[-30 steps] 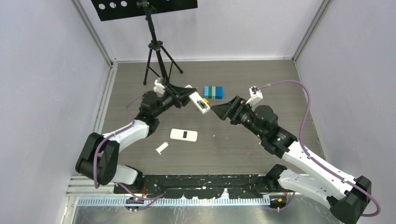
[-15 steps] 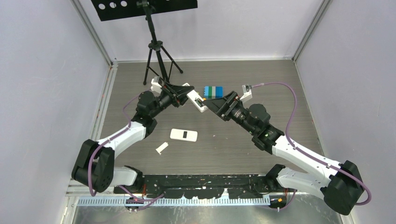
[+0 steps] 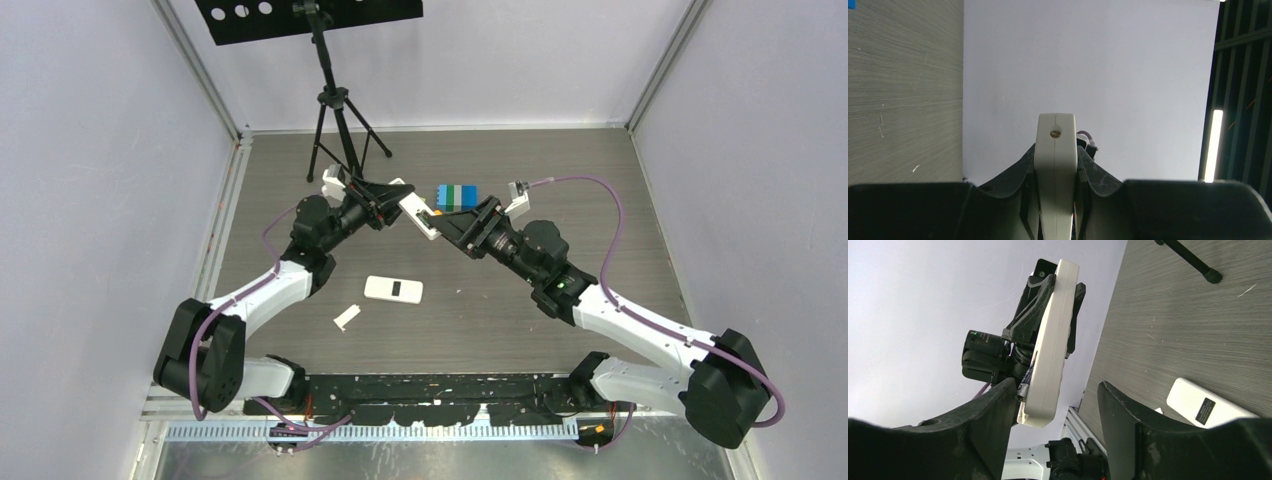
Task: Load the batteries into the remote control
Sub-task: Load the battery into the remote control.
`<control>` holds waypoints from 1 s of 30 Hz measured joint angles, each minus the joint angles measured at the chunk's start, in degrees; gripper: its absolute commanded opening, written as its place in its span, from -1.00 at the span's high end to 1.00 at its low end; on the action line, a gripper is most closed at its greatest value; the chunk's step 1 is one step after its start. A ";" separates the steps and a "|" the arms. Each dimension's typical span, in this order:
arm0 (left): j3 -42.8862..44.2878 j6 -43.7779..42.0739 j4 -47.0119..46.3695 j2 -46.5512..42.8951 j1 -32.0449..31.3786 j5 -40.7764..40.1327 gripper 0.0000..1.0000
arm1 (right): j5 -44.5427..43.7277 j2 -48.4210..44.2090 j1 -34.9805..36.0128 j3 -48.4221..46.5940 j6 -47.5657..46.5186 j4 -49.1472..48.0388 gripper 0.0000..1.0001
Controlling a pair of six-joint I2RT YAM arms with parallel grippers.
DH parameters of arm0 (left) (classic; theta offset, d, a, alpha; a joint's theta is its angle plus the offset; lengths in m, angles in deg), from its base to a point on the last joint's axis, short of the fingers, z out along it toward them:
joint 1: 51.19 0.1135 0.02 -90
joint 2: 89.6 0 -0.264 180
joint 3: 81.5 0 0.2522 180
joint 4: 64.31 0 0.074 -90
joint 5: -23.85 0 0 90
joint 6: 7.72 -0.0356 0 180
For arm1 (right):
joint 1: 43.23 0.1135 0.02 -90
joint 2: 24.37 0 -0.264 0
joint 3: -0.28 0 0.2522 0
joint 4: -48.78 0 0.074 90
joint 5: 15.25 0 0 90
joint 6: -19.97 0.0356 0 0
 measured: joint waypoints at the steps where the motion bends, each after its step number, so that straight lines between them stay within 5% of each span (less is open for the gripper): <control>1: -0.07 0.02 0.02 0.00 0.00 0.00 1.00 | 0.07 0.17 0.00 0.00 0.15 -0.33 0.00; 5: -0.15 -0.17 0.09 0.00 0.07 -0.04 1.00 | 0.66 1.29 0.04 -0.09 1.09 -1.55 0.29; 11: -0.22 -1.29 0.20 -0.11 0.61 -0.39 1.00 | 1.11 2.91 0.07 -0.22 2.99 -3.45 0.45; 15: -0.22 -3.21 0.33 -0.28 0.74 -0.35 1.00 | 1.64 3.23 0.04 -0.22 3.13 -3.56 -0.28; 17: -0.20 -4.37 0.42 -0.57 0.66 0.39 1.00 | 2.49 3.23 -0.15 0.04 2.36 -3.74 -0.49; 24: 1.88 -15.02 2.49 -1.11 3.37 7.85 1.00 | 9.03 -2.21 -2.71 3.48 -1.81 -4.13 -0.58; 30: 3.17 -24.61 5.70 -1.29 5.44 13.35 1.00 | 11.26 -6.16 -3.15 3.50 -5.51 -3.69 -0.45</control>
